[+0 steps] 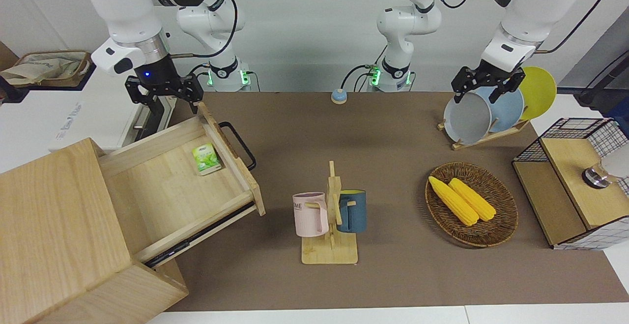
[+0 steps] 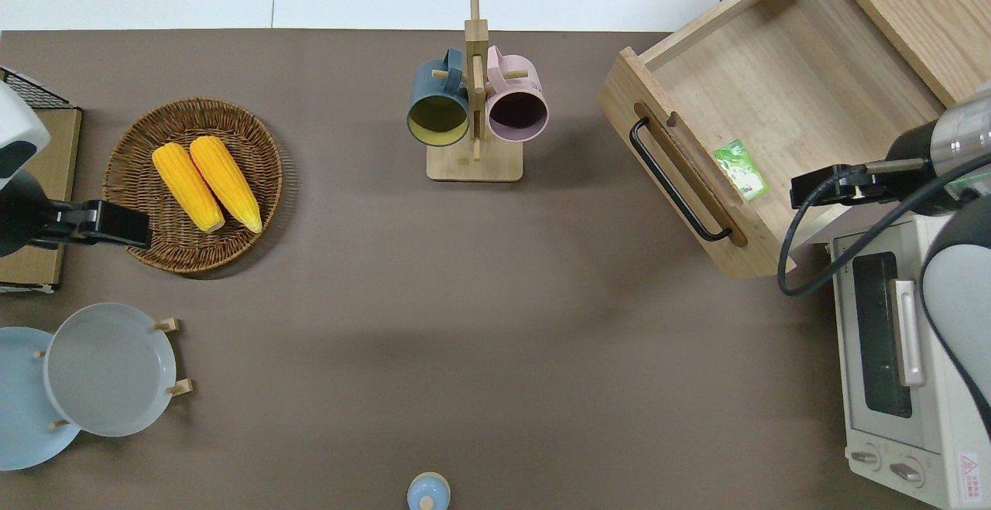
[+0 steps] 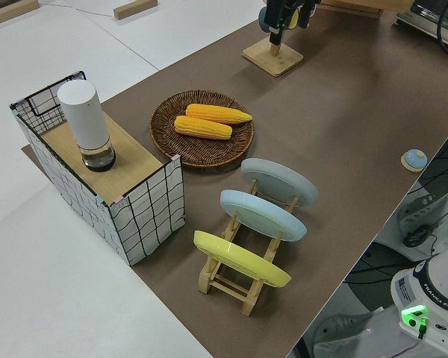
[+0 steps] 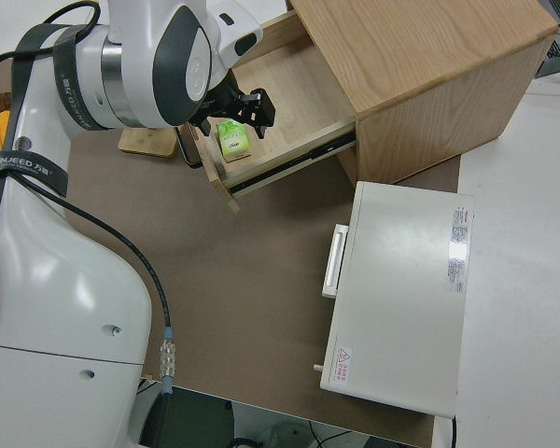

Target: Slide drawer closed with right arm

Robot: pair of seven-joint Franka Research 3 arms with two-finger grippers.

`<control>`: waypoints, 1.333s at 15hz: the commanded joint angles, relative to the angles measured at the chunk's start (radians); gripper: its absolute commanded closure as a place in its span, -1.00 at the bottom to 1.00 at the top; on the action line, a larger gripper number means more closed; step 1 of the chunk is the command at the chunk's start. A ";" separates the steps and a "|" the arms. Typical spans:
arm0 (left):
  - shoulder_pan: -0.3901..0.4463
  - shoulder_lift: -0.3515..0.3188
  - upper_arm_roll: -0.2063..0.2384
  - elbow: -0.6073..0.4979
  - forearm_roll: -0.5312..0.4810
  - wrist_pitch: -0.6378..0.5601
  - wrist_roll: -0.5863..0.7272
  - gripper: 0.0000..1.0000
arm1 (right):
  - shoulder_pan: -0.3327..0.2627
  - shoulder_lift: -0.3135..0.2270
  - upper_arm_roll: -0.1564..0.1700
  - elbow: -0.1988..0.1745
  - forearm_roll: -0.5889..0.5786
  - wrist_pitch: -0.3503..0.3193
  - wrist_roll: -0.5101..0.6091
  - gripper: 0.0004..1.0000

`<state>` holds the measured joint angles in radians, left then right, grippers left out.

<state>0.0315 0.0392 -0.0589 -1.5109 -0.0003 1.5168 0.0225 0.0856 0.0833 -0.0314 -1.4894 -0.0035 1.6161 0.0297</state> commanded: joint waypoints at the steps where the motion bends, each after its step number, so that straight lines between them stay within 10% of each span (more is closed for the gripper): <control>1: 0.005 0.011 -0.007 0.026 0.017 -0.020 0.008 -0.99 | -0.004 -0.007 0.002 0.000 0.025 -0.005 -0.001 -0.97; 9: 0.005 0.011 -0.007 0.024 0.017 -0.020 0.010 -0.99 | -0.004 -0.002 0.002 -0.002 0.025 -0.005 -0.001 -0.95; 15: 0.005 0.011 -0.007 0.024 0.017 -0.020 0.010 -0.99 | -0.004 -0.002 0.002 0.000 0.020 -0.015 -0.001 0.95; 20: 0.005 0.011 -0.007 0.024 0.017 -0.020 0.010 -0.99 | -0.004 -0.002 0.002 0.000 0.030 -0.016 -0.002 1.00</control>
<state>0.0315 0.0392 -0.0589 -1.5109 -0.0003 1.5168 0.0225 0.0856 0.0835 -0.0314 -1.4898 -0.0030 1.6099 0.0297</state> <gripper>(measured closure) 0.004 0.974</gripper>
